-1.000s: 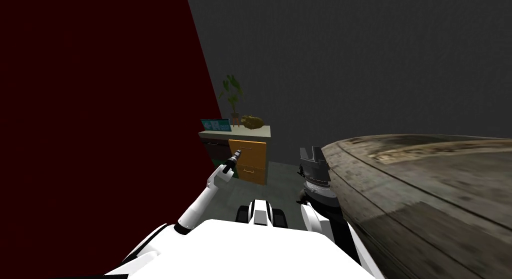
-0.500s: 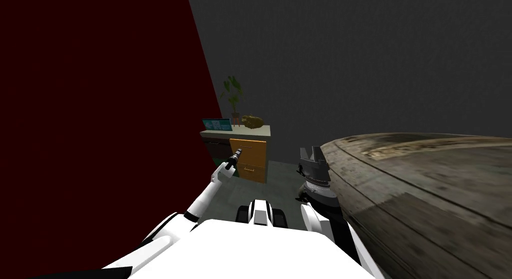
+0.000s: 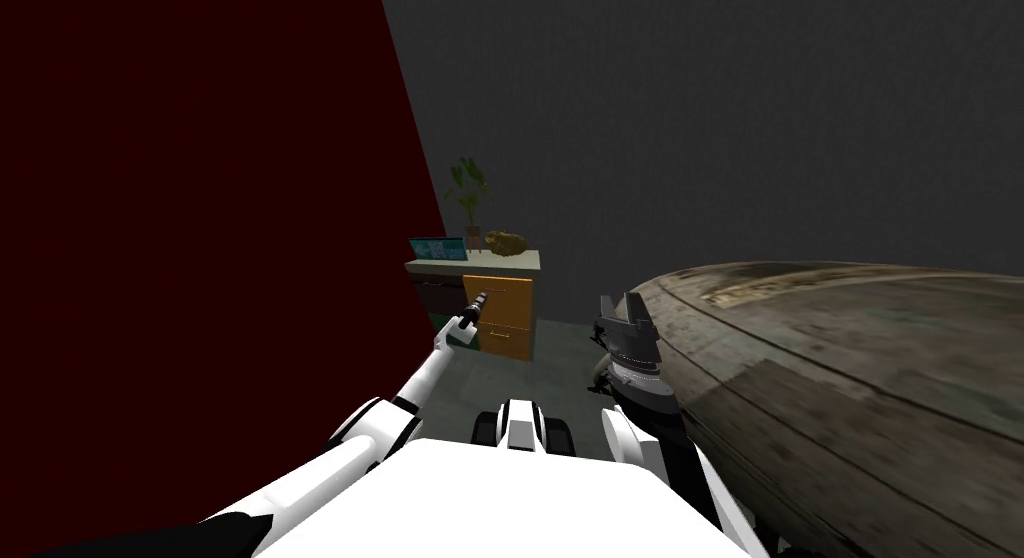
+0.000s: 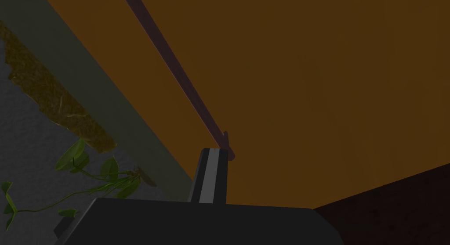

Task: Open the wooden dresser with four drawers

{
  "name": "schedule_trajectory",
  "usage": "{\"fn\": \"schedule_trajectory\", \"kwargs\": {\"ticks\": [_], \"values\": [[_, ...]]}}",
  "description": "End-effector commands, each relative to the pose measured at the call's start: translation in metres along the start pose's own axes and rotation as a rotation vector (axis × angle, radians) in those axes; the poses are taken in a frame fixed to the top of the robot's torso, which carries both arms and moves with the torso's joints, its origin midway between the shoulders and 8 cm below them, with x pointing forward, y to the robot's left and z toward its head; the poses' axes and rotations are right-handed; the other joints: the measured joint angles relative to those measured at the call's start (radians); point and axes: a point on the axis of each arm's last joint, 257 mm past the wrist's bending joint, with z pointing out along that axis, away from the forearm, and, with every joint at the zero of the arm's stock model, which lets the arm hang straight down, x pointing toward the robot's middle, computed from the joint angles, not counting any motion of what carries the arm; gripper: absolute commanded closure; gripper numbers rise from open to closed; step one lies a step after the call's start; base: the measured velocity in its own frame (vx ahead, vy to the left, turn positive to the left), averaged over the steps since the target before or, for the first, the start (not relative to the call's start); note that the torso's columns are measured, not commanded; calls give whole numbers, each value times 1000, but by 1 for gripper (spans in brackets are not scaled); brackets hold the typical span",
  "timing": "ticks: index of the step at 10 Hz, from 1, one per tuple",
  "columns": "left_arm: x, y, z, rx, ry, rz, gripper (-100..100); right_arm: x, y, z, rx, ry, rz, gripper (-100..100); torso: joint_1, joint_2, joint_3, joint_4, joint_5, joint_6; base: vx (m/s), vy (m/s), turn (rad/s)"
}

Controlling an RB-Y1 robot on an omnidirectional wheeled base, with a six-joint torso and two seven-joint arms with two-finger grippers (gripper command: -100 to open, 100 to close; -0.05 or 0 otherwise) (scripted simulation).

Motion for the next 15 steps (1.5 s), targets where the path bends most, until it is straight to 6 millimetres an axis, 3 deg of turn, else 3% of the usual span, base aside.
{"fn": "schedule_trajectory", "kwargs": {"ticks": [1,4,5,8,9,10,12,13,14,15], "values": [[-2,-16,18,10,-1,-1,100,0,0,0,0,0,0,0,1,4,3,2,0,-1,-103,29,3],[0,7,22,-38,4,3,100,0,0,0,0,0,0,0,0,-9,-5,-2,0,-1,5,8,4],[10,-19,34,5,8,-26,100,0,0,0,0,0,0,0,-1,-7,-4,-2,0,-1,-136,54,-90],[8,-23,51,-15,11,-14,100,0,0,0,0,0,0,0,0,0,1,1,0,-1,-116,20,-13],[10,-10,50,-43,15,-13,100,0,0,0,0,0,0,0,-1,-7,-4,-1,0,-1,0,0,0],[24,-37,60,2,26,-41,100,0,0,0,0,0,0,0,-1,-10,-5,-3,0,-1,-119,22,-91],[23,-44,71,-10,30,-31,100,0,0,0,0,0,0,0,2,3,3,2,0,-1,-156,35,-23],[24,-33,74,-40,35,-27,100,0,0,0,0,0,0,0,1,-1,1,1,0,-1,-40,14,5],[43,-58,81,-2,54,-53,100,0,0,0,0,0,0,0,0,-7,-3,-1,0,-1,-173,48,-81],[44,-58,86,-14,58,-47,100,0,0,0,0,0,0,0,1,-1,0,0,0,0,-203,31,-65]]}}
